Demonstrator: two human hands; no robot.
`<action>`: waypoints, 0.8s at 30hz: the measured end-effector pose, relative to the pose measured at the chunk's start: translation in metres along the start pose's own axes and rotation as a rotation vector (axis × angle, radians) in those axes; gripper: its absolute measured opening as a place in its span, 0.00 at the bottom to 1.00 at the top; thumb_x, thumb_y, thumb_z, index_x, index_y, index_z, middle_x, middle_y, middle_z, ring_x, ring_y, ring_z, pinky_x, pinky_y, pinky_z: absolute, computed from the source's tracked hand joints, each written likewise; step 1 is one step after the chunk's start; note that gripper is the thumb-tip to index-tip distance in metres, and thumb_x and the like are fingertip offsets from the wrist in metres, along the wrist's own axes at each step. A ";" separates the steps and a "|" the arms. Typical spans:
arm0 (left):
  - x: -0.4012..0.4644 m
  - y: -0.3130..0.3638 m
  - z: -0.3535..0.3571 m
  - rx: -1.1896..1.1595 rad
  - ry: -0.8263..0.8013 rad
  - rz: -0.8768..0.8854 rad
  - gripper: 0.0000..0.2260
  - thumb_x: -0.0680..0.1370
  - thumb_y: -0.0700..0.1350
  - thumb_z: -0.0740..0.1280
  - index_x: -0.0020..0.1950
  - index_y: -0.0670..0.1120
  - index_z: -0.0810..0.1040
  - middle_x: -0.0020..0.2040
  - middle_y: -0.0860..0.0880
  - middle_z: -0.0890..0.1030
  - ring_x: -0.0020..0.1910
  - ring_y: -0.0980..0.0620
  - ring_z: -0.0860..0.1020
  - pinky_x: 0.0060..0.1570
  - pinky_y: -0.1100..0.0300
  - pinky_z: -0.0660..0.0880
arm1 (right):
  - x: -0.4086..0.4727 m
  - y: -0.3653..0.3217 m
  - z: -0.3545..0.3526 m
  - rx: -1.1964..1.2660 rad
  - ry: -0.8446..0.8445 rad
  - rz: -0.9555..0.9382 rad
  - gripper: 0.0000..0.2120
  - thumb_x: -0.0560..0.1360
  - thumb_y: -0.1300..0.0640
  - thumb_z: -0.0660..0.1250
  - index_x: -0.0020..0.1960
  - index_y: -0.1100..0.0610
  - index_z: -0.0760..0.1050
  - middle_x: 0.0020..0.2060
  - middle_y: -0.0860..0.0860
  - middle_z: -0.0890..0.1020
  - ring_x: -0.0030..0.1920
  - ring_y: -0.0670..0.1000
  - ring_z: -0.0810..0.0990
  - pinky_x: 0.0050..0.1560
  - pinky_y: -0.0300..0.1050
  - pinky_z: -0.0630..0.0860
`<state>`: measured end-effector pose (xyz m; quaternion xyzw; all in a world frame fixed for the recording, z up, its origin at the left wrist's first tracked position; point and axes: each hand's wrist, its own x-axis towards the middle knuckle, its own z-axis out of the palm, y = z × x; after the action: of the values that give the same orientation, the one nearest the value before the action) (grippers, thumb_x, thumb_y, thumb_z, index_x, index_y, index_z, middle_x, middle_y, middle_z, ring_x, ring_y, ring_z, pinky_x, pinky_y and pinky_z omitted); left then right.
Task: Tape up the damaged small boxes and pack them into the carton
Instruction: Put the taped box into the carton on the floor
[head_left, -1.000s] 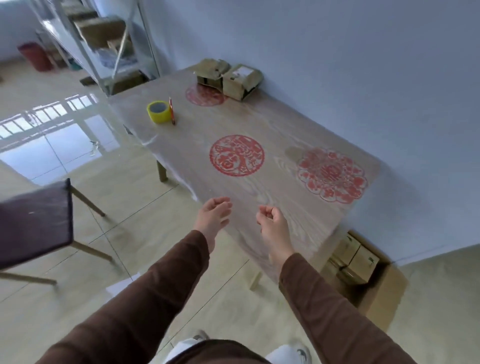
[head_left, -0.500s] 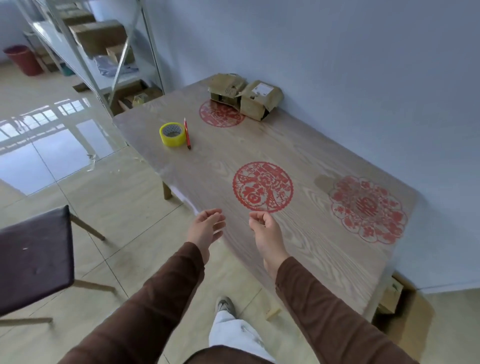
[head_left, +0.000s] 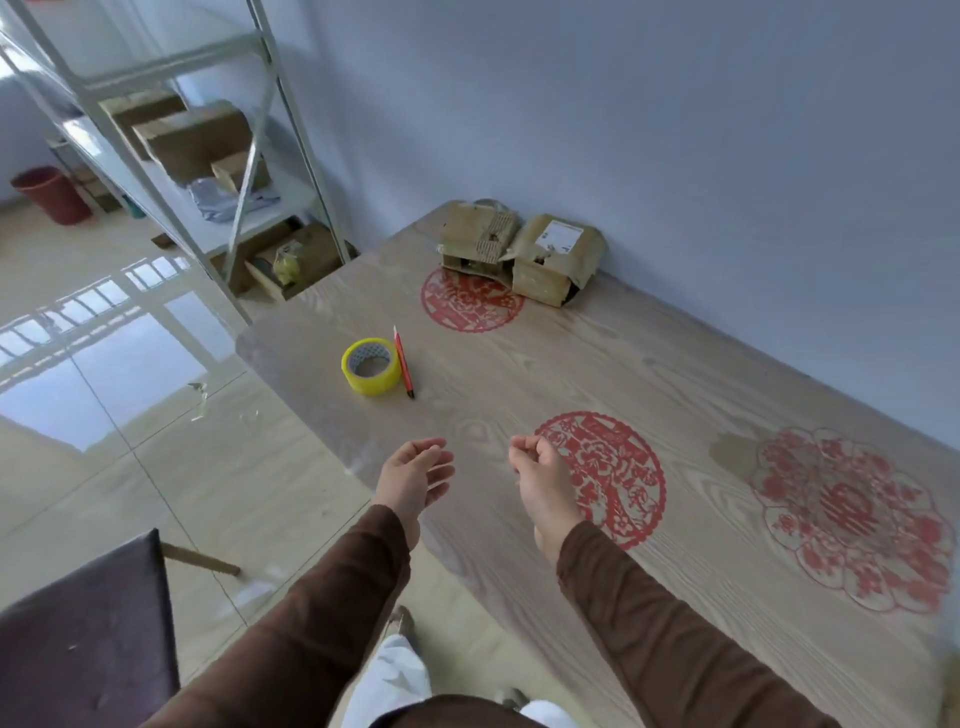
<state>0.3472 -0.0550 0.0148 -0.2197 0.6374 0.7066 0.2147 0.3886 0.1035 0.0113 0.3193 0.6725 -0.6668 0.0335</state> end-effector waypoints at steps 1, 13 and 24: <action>0.011 0.007 -0.001 0.007 -0.016 -0.005 0.07 0.83 0.39 0.62 0.55 0.44 0.79 0.48 0.46 0.82 0.44 0.50 0.80 0.46 0.57 0.76 | 0.007 -0.004 0.007 0.003 0.018 0.005 0.06 0.82 0.58 0.63 0.57 0.53 0.76 0.52 0.49 0.80 0.50 0.46 0.77 0.47 0.37 0.71; 0.157 0.110 0.005 0.150 -0.245 0.004 0.07 0.83 0.39 0.62 0.50 0.47 0.78 0.45 0.49 0.81 0.41 0.53 0.78 0.43 0.59 0.72 | 0.089 -0.076 0.068 0.094 0.160 0.007 0.18 0.84 0.53 0.61 0.73 0.55 0.69 0.69 0.49 0.74 0.66 0.46 0.73 0.67 0.44 0.69; 0.274 0.178 0.130 0.403 -0.343 0.184 0.22 0.83 0.43 0.65 0.77 0.50 0.68 0.62 0.56 0.76 0.49 0.56 0.77 0.47 0.63 0.74 | 0.245 -0.143 -0.001 0.125 0.259 -0.001 0.28 0.84 0.50 0.60 0.81 0.51 0.56 0.79 0.48 0.61 0.77 0.51 0.62 0.70 0.46 0.61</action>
<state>0.0165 0.0634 0.0102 0.0090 0.7366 0.6091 0.2939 0.1265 0.2120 0.0211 0.4040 0.6285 -0.6606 -0.0737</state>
